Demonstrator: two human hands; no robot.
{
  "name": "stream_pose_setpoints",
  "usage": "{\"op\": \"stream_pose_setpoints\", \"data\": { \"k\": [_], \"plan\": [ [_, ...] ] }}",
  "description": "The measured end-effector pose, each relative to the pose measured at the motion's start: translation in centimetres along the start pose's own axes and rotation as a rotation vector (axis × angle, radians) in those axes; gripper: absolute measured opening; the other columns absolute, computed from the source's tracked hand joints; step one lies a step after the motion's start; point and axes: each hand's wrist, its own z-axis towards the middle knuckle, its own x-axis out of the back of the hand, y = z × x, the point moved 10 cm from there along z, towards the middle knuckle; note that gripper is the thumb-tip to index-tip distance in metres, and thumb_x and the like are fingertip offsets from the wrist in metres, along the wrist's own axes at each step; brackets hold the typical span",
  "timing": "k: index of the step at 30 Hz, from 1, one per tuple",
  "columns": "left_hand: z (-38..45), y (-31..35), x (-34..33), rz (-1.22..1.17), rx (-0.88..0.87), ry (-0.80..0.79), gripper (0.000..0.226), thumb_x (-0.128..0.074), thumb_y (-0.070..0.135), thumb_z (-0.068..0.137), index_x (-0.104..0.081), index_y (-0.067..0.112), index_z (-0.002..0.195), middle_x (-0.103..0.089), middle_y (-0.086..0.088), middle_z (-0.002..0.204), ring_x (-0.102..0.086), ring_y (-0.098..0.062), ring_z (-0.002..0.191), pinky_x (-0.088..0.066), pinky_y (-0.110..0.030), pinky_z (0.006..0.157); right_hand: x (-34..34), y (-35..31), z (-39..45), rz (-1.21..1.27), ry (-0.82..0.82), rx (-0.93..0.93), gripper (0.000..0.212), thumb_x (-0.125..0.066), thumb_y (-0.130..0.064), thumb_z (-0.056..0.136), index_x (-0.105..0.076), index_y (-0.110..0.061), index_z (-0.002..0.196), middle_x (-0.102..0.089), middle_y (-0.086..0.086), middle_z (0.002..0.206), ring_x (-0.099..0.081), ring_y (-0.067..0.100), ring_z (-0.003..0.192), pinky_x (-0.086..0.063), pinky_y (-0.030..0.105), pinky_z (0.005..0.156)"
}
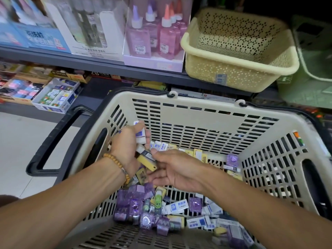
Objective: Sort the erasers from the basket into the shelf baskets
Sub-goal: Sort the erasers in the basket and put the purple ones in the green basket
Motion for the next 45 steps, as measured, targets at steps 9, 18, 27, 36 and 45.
{"op": "stream_pose_setpoints", "data": {
  "k": [9,18,27,36,45],
  "plan": [
    [0.3,-0.6,0.5,0.197,-0.076,0.100,0.016,-0.061,0.021,0.094,-0.062,0.005,0.094,-0.067,-0.007,0.076,-0.062,-0.015,0.063,-0.054,-0.025,0.056,12.4,-2.0,-2.5,-0.369,0.399,0.034,0.010,-0.057,-0.014,0.098,-0.064,-0.008,0.096,-0.068,0.013,0.084,-0.053,0.011,0.053,-0.045,0.021,0.046],
    [0.5,-1.2,-0.4,0.259,-0.047,0.025,0.018,-0.061,0.022,0.094,-0.065,0.005,0.098,-0.072,-0.009,0.080,-0.066,-0.017,0.060,-0.052,-0.023,0.044,15.2,-2.8,0.1,-0.607,0.625,0.141,0.005,-0.066,-0.016,0.093,-0.069,-0.012,0.092,-0.071,0.004,0.067,-0.061,0.009,0.048,-0.047,0.020,0.043],
    [0.0,-2.3,-1.3,0.280,0.075,-0.068,0.009,-0.062,0.003,0.091,-0.055,0.006,0.087,-0.062,-0.014,0.091,-0.070,-0.030,0.083,-0.061,-0.036,0.067,15.8,-3.0,-1.2,-0.735,0.853,0.301,0.022,-0.068,0.000,0.087,-0.065,-0.008,0.108,-0.061,-0.003,0.082,-0.064,0.010,0.078,-0.053,0.011,0.065],
    [-0.3,-3.7,-2.7,0.457,0.124,-0.251,0.009,-0.066,-0.001,0.087,-0.061,0.005,0.092,-0.072,-0.017,0.099,-0.073,-0.027,0.082,-0.061,-0.030,0.063,7.2,-6.0,-2.2,-0.585,0.419,0.395,0.020,-0.063,-0.039,0.093,-0.072,-0.025,0.081,-0.066,-0.005,0.065,-0.059,0.007,0.054,-0.048,0.016,0.051],
    [-0.5,-4.0,-2.9,0.349,0.178,-0.262,0.081,-0.063,-0.012,0.080,-0.024,0.011,0.146,-0.055,-0.027,0.127,-0.074,-0.030,0.077,-0.060,-0.029,0.062,15.4,-4.3,-4.8,-0.576,0.751,0.179,0.026,-0.059,-0.018,0.097,-0.069,-0.010,0.074,-0.059,0.004,0.062,-0.052,0.011,0.051,-0.045,0.024,0.050]
  ]
}}
